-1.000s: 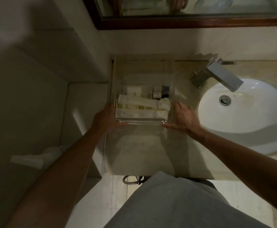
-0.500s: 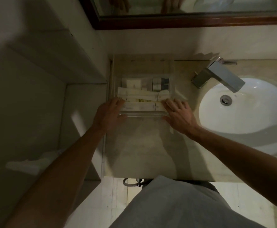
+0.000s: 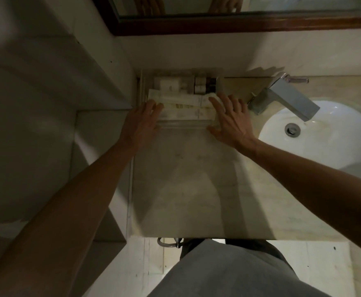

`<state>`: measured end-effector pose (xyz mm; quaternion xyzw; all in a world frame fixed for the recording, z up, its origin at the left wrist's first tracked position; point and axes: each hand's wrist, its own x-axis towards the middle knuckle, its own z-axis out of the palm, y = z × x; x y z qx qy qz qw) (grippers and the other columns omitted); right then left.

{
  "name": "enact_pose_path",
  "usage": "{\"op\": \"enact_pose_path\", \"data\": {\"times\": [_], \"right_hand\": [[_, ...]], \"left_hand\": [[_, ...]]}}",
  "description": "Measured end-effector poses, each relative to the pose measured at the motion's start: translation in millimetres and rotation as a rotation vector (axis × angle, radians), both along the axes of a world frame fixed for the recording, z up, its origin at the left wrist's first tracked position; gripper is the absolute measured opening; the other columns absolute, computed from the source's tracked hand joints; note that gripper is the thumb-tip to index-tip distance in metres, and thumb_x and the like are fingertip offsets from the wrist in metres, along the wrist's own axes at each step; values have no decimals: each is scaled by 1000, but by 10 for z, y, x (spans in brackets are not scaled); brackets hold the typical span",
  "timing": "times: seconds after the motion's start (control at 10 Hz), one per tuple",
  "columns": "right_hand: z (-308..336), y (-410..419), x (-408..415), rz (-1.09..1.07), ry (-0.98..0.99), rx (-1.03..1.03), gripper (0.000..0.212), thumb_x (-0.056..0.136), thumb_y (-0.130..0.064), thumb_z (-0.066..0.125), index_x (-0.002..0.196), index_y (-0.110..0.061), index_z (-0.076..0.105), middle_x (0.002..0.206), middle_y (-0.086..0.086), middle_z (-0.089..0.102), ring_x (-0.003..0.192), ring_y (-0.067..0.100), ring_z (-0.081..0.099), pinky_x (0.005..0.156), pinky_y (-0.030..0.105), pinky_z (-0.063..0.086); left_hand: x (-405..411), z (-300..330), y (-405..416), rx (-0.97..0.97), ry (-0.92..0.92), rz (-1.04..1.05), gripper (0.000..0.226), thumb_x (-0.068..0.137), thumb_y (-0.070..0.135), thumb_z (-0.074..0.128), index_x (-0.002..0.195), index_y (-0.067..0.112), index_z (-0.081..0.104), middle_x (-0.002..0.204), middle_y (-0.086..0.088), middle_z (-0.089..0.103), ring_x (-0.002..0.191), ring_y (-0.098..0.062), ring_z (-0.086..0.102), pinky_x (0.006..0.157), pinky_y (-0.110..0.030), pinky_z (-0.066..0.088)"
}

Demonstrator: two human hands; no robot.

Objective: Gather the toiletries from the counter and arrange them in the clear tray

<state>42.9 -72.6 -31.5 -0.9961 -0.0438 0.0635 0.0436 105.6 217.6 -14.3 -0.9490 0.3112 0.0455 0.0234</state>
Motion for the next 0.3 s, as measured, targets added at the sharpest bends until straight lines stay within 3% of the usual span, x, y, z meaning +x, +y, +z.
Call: {"op": "enact_pose_path", "data": {"times": [0.2, 0.3], "right_hand": [[-24, 10, 59, 5, 20, -10, 91, 79, -61, 65, 152, -23, 26, 157, 14, 28, 137, 38, 31, 116, 56, 25], [49, 45, 18, -8, 28, 32, 91, 80, -58, 67, 153, -20, 27, 157, 14, 29, 137, 37, 32, 117, 54, 24]], "left_hand": [[92, -48, -18, 35, 8, -23, 66, 77, 31, 72, 134, 14, 42, 124, -11, 47, 106, -29, 51, 73, -42, 49], [19, -24, -66, 10, 35, 48, 68, 76, 30, 74, 134, 16, 41, 125, -10, 46, 107, -28, 49, 76, -42, 48]]}}
